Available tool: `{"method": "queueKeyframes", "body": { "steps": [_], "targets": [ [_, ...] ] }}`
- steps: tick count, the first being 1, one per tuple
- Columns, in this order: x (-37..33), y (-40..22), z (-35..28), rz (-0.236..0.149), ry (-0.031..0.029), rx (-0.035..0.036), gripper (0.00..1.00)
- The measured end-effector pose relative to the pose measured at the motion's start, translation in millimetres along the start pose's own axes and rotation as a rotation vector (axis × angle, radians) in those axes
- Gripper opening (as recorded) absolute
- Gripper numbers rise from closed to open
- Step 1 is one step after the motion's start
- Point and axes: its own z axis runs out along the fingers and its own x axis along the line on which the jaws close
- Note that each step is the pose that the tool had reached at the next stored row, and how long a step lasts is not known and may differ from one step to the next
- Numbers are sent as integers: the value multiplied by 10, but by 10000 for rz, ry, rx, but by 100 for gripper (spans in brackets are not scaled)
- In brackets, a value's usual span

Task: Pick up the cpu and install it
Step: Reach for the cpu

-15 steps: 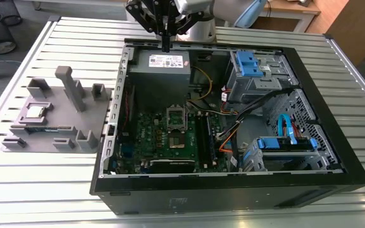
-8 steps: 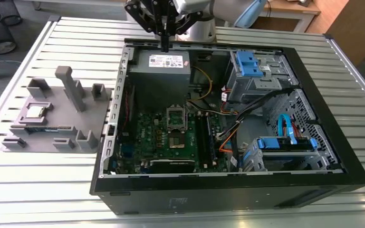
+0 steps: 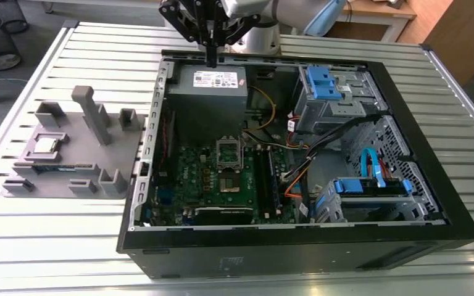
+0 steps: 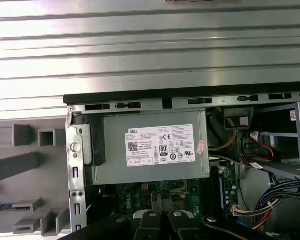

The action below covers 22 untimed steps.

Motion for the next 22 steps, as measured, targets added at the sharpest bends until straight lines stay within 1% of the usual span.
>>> {"method": "queueKeyframes", "body": {
  "steps": [8,22],
  "targets": [
    [72,-5,-2,1,0,0,11],
    [235,-18,-6,1,-1,0,11]
  ]
}}
